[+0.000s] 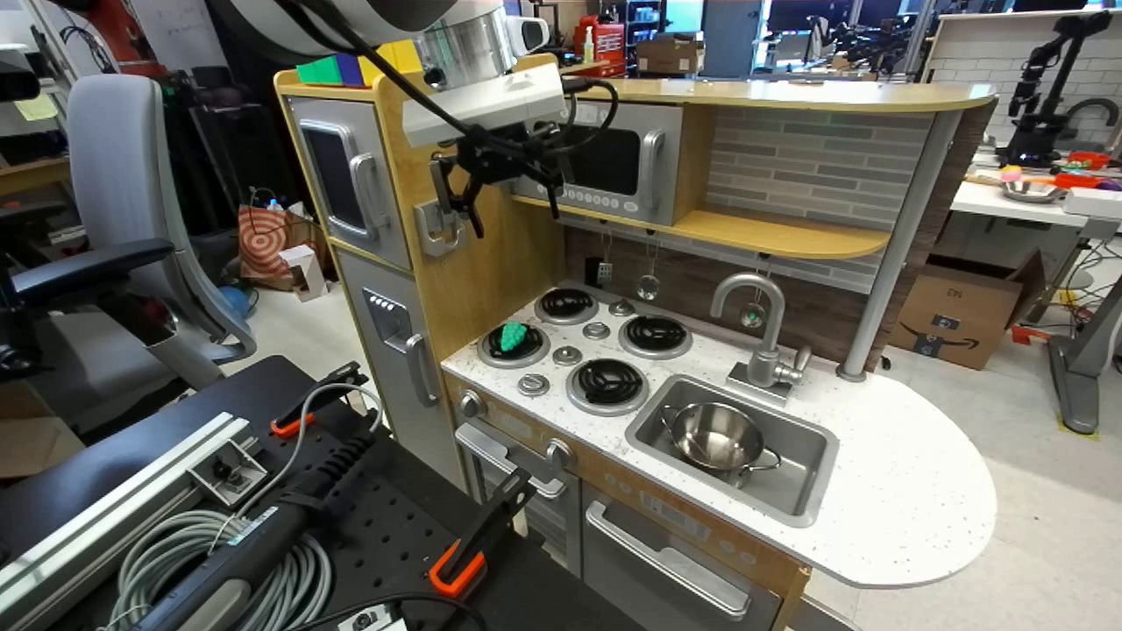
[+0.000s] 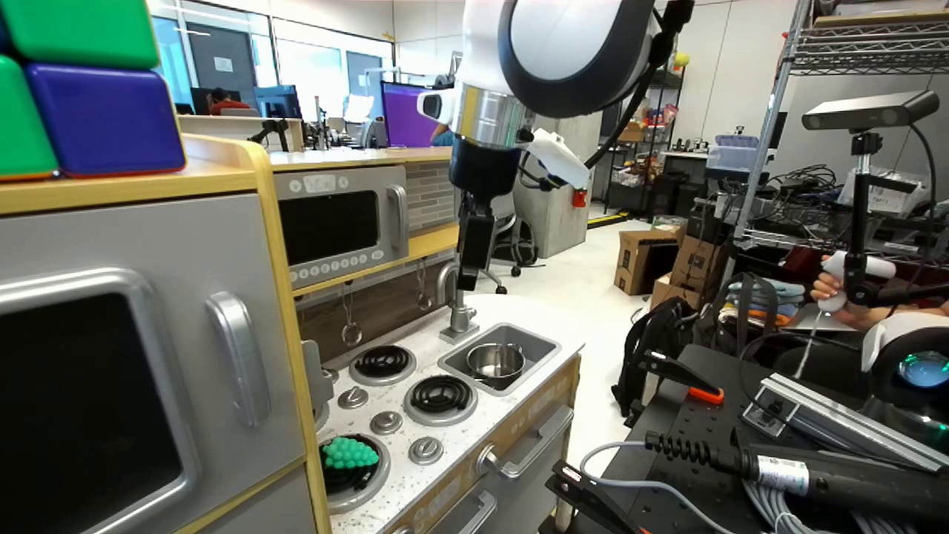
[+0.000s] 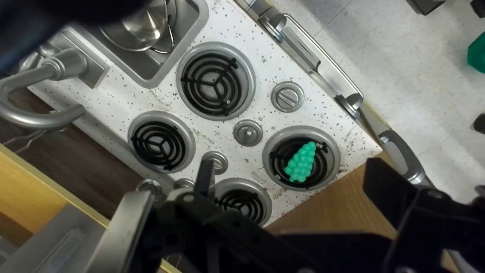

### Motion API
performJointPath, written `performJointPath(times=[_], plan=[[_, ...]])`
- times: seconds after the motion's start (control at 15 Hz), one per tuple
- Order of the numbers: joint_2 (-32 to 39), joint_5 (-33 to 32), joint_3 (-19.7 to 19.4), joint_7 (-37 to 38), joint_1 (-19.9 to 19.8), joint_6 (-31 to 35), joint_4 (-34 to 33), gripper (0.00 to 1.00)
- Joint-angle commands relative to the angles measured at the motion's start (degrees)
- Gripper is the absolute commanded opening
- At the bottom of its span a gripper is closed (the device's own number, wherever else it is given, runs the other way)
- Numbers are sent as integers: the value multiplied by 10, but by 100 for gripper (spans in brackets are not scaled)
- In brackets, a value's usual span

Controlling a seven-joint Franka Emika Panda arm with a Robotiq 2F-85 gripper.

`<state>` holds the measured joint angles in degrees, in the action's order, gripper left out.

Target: Pick up the grapes from the top of the stove and put them inside the silver pot in the sink

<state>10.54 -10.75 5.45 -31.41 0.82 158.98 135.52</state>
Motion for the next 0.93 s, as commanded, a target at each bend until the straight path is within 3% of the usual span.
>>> performJointPath(times=[0.0, 0.13, 0.53, 0.67, 0.87], plan=[[76, 97, 52, -83, -27, 51, -36, 100], [125, 113, 67, -81, -31, 58, -70, 100], [273, 5, 1, 20, 22, 32, -213, 100], [308, -17, 5, 26, 21, 14, -251, 100], [334, -52, 14, 17, 30, 39, -267, 100]])
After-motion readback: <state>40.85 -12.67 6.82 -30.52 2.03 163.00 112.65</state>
